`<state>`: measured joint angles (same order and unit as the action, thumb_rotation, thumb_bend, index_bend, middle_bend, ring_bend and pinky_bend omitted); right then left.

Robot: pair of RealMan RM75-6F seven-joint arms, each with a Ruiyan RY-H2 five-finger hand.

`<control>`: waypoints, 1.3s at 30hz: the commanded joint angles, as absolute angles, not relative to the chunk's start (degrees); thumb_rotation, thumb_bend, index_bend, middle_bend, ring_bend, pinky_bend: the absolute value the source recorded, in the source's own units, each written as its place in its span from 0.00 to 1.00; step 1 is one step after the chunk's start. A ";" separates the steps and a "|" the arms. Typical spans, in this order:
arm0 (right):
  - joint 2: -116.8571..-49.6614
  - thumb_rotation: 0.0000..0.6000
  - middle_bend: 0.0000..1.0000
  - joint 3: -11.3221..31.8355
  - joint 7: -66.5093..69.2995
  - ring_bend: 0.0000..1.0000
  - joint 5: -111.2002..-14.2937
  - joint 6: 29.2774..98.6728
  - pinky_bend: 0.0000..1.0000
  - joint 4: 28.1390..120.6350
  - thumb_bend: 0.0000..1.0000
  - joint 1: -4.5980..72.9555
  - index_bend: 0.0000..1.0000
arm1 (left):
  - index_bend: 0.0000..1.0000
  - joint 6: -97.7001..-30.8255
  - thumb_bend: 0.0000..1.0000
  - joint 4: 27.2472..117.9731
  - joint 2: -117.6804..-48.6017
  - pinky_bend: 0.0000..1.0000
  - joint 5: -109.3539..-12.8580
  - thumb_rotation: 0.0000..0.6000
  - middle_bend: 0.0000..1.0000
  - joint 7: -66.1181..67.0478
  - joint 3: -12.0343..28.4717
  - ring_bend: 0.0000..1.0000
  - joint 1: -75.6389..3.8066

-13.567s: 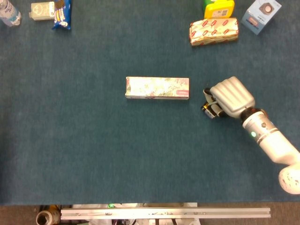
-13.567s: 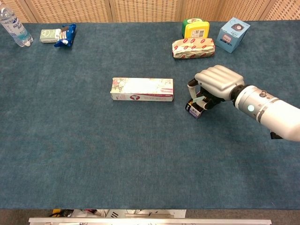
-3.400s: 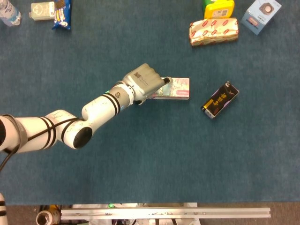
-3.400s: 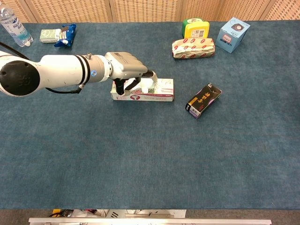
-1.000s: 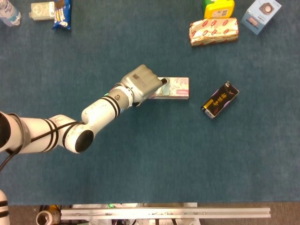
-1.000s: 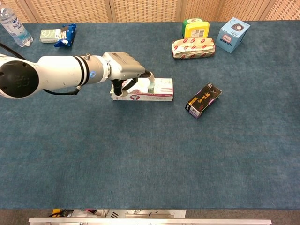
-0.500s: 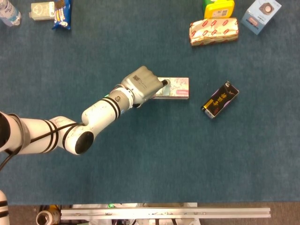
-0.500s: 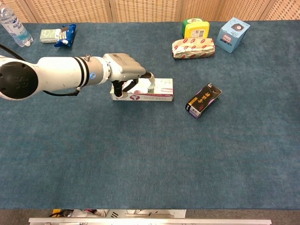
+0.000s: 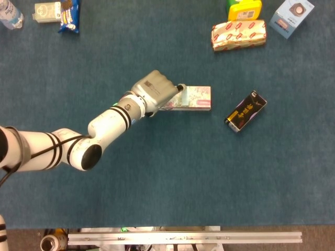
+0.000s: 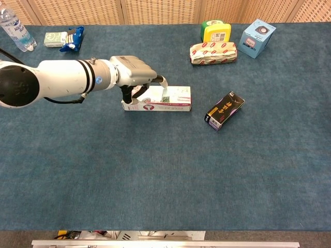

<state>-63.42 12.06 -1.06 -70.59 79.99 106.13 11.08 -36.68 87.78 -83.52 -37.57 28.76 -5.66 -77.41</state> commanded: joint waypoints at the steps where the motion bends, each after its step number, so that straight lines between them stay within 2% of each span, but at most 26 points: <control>1: -63.43 1.00 0.61 12.09 -1.02 0.69 -70.66 80.00 0.86 106.20 0.40 11.08 0.39 | 0.11 -36.63 0.72 87.88 -82.87 0.93 -37.89 1.00 0.96 28.26 -5.61 1.00 -76.94; 39: -63.11 1.00 0.61 12.02 -0.94 0.69 -70.89 80.27 0.86 106.34 0.40 10.50 0.39 | 0.11 -35.45 0.72 85.45 -84.91 0.93 -36.79 1.00 0.96 29.08 -5.86 1.00 -77.19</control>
<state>-63.11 12.03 -0.93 -70.88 80.27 106.34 10.50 -35.46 85.45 -84.91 -36.79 29.08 -5.86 -77.19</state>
